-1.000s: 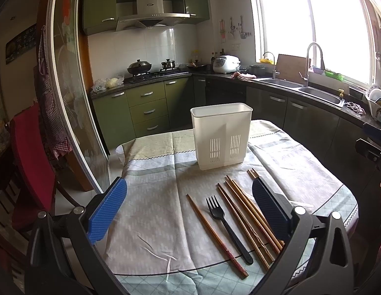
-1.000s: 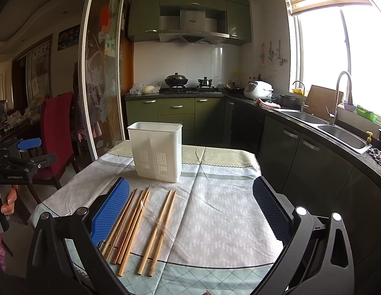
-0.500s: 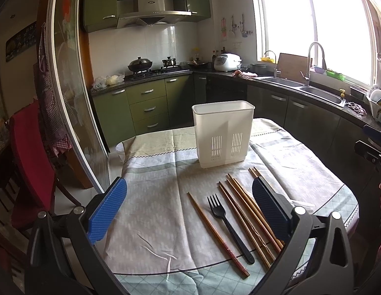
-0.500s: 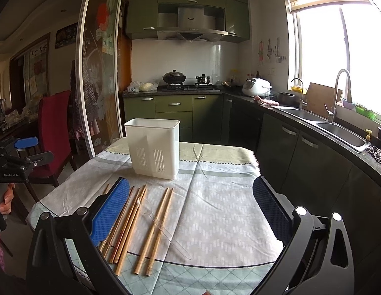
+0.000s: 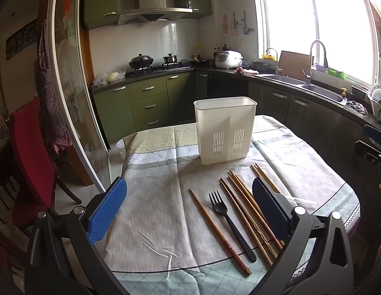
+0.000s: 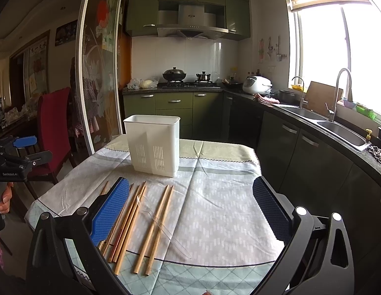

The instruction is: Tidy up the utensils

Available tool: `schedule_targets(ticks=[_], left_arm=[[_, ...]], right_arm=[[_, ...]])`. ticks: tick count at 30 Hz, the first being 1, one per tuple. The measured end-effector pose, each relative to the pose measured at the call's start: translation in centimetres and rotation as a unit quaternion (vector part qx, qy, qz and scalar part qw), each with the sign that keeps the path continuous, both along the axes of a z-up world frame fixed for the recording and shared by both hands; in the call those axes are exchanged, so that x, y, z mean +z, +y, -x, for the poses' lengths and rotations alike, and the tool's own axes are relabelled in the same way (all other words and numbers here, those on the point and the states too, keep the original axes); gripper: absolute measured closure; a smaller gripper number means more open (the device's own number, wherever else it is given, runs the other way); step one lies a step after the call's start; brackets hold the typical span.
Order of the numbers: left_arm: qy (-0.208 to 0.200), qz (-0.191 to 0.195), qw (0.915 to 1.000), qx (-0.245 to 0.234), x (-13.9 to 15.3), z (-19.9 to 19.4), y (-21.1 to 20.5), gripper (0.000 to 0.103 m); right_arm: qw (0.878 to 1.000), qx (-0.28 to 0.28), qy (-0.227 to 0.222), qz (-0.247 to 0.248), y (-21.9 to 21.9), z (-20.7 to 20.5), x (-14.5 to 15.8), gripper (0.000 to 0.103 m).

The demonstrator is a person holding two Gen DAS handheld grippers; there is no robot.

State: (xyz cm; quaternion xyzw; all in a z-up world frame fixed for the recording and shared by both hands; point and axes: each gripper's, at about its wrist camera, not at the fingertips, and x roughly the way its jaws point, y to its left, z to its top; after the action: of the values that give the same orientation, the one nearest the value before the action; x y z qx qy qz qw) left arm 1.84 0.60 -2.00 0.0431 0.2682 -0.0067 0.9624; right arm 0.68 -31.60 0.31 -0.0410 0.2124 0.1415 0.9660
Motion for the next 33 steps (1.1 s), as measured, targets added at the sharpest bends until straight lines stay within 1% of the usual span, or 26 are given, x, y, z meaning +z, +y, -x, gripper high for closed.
schedule_targets(ticks=[6, 10, 15, 17, 18, 19, 23, 24, 25, 27, 29, 30, 33], left_arm=[[0.009, 0.000, 1.0000, 0.000, -0.3, -0.4, 0.1, 0.006], [0.021, 0.005, 0.9998, -0.003, -0.8, -1.0, 0.3, 0.006], [0.041, -0.010, 0.9991, -0.001, -1.8, -2.4, -0.2, 0.007], [0.054, -0.011, 0.9985, -0.005, -2.2, -3.2, -0.4, 0.015], [0.064, -0.010, 0.9979, -0.006, -2.4, -3.6, -0.4, 0.025], [0.072, -0.007, 0.9974, -0.005, -2.7, -4.1, -0.5, 0.030], [0.099, -0.007, 0.9950, -0.005, -3.7, -5.5, -0.9, 0.038], [0.109, -0.006, 0.9940, -0.004, -4.0, -5.8, -1.1, 0.045], [0.122, -0.005, 0.9925, -0.005, -4.3, -6.3, -1.2, 0.051], [0.153, 0.004, 0.9882, -0.014, -5.0, -7.2, -1.5, 0.052], [0.187, 0.016, 0.9819, -0.024, -5.9, -8.2, -2.0, 0.056], [0.209, 0.023, 0.9770, -0.033, -6.4, -8.7, -2.4, 0.059], [0.267, 0.030, 0.9622, -0.045, -8.0, -10.3, -3.7, 0.059]], right_arm=[[1.000, 0.000, 0.005, 0.005, 0.2, -0.3, -0.5, 0.004], [1.000, 0.005, 0.014, 0.007, 0.2, -0.8, -0.9, 0.004], [0.999, 0.011, 0.037, 0.006, 0.0, -2.4, -1.8, 0.004], [0.999, 0.003, 0.045, 0.006, -0.3, -3.2, -2.3, 0.004], [0.999, -0.001, 0.048, 0.006, -0.4, -3.5, -2.5, 0.004], [0.999, -0.005, 0.052, 0.007, -0.6, -3.9, -2.8, 0.004], [0.997, 0.002, 0.077, -0.009, -1.3, -5.7, -3.5, 0.004], [0.996, 0.008, 0.083, -0.014, -1.4, -6.1, -3.6, 0.004], [0.996, 0.013, 0.089, -0.016, -1.5, -6.6, -3.8, 0.004], [0.995, 0.015, 0.099, -0.009, -1.4, -7.5, -4.0, 0.004], [0.994, 0.020, 0.103, 0.009, -0.7, -8.0, -4.1, 0.004], [0.994, 0.023, 0.105, 0.019, -0.5, -8.3, -4.2, 0.004], [0.993, 0.030, 0.109, 0.040, 0.2, -9.0, -4.3, 0.004]])
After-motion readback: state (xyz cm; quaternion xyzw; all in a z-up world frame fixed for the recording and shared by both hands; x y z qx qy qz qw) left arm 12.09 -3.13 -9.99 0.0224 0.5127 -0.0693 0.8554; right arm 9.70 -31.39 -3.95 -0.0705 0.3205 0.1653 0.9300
